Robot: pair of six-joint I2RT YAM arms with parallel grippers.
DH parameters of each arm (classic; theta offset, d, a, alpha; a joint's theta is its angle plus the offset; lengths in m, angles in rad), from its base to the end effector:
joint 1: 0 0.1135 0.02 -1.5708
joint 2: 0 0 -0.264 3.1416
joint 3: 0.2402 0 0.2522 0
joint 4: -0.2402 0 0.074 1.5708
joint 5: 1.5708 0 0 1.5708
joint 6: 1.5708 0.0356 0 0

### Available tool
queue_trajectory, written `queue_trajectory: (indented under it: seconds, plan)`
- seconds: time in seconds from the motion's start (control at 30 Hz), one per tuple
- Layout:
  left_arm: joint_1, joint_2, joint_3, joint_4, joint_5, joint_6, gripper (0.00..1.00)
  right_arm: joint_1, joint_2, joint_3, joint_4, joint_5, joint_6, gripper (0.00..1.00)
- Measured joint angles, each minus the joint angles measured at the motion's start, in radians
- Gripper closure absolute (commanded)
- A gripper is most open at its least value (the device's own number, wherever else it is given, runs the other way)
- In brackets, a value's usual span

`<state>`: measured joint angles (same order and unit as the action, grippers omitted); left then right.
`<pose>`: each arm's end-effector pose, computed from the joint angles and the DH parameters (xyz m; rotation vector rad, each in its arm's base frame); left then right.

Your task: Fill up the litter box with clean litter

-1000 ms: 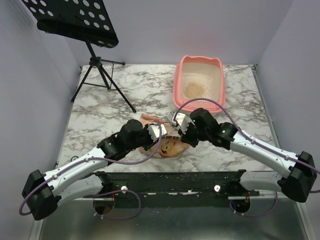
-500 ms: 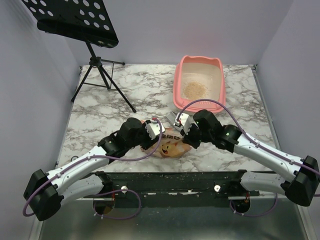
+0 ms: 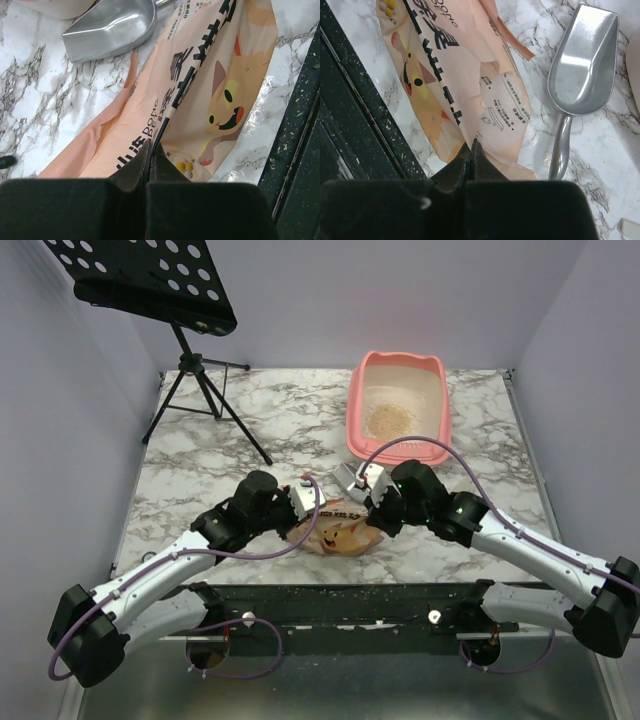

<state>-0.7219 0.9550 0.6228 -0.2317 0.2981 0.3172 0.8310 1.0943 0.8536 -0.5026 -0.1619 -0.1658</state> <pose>0.1507 -0.1466 0.2481 1.2220 1.7782 -0.5543 0.1518 0.1748 0.2741 -1.2013 2.0316 0.5190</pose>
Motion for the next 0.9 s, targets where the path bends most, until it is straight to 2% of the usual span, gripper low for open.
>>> queue_trajectory:
  seconds: [0.03,0.07,0.13,0.23,0.27,0.3,0.47,0.63,0.8,0.9]
  plan:
    - [0.0,-0.003,0.0,-0.004,0.002,-0.004,1.0,-0.002,0.0,0.0,0.002,0.0,0.003,0.93]
    - [0.0,-0.003,0.001,-0.006,0.002,-0.01,1.0,-0.002,0.0,0.0,0.004,0.002,0.01,0.79]
    - [0.0,0.0,0.007,-0.013,0.001,-0.019,1.0,-0.002,0.003,0.006,0.001,0.018,0.031,0.6]
    - [0.001,0.007,0.015,-0.024,-0.013,-0.04,1.0,-0.014,0.015,0.05,-0.03,0.095,0.072,0.46]
    - [0.0,0.009,0.019,-0.025,-0.048,-0.06,1.0,-0.036,0.013,0.108,-0.052,0.217,0.141,0.31]
    - [0.0,0.009,0.019,-0.025,-0.05,-0.06,1.0,-0.036,0.013,0.108,-0.052,0.217,0.141,0.27]
    - [-0.029,0.007,0.02,-0.021,-0.114,-0.096,1.0,-0.14,-0.069,0.15,-0.053,0.401,0.283,0.26]
    - [-0.057,0.011,0.021,-0.018,-0.176,-0.135,1.0,-0.388,-0.059,0.187,-0.03,0.441,0.465,0.26]
    - [-0.082,0.019,0.023,-0.01,-0.245,-0.166,1.0,-0.644,-0.038,0.045,0.023,0.436,0.695,0.28]
    - [-0.098,0.019,0.023,-0.009,-0.27,-0.173,1.0,-0.742,-0.032,-0.029,0.037,0.436,0.797,0.3]
